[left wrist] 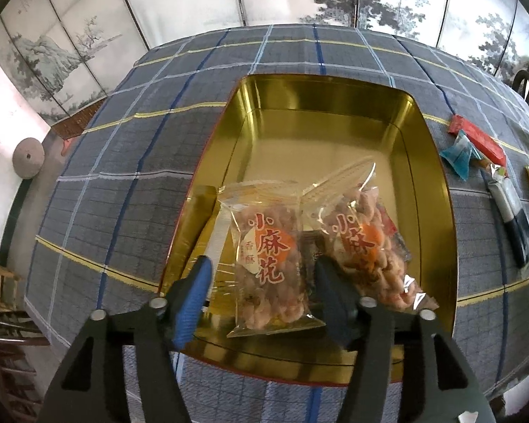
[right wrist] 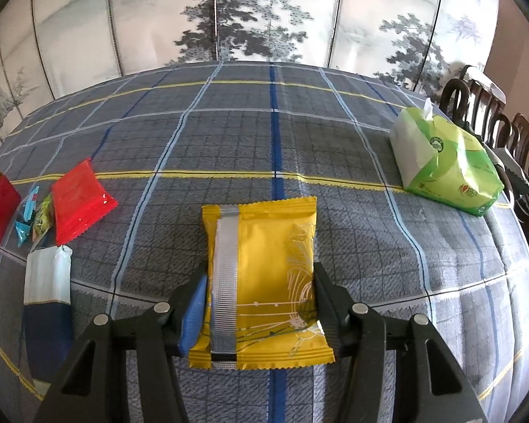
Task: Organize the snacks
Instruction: 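Carry the yellow pastry packet into the gold tin and open the right gripper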
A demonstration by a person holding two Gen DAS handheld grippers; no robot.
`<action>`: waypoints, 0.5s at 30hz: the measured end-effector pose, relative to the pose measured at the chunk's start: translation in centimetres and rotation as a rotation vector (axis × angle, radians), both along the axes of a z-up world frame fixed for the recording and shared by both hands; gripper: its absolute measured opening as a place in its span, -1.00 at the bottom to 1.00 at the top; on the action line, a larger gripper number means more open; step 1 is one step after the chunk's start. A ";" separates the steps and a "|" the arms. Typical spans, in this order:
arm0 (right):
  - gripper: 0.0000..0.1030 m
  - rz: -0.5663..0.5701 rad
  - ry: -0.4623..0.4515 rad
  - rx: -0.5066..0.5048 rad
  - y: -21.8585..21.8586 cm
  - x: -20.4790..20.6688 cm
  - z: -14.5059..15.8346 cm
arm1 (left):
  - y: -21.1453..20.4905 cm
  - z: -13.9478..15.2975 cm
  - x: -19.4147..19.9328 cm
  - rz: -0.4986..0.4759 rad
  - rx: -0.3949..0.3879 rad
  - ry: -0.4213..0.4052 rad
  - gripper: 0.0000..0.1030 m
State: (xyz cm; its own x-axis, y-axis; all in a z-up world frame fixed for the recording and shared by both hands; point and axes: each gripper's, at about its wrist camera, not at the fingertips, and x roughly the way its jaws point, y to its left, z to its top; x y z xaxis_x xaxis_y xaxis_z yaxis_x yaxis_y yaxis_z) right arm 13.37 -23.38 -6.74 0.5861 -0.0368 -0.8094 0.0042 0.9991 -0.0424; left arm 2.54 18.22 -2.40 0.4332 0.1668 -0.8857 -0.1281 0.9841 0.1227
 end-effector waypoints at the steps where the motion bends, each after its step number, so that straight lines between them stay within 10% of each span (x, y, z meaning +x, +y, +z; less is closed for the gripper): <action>1: 0.08 -0.008 0.003 0.002 0.0 0.0 0.0 | 0.0 0.1 -0.1 -0.002 0.002 -0.005 0.24; 15: 0.08 -0.036 -0.026 0.003 2.6 -0.5 2.3 | -0.5 2.1 -1.5 -0.039 -0.034 -0.084 0.60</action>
State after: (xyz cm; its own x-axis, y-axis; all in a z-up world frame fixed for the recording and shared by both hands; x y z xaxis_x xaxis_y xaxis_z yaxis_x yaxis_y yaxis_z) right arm 12.83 -20.80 -4.42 0.6050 -0.0557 -0.7942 0.0410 0.9984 -0.0388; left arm 1.05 17.68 -0.32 0.5118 0.1192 -0.8508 -0.0984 0.9919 0.0797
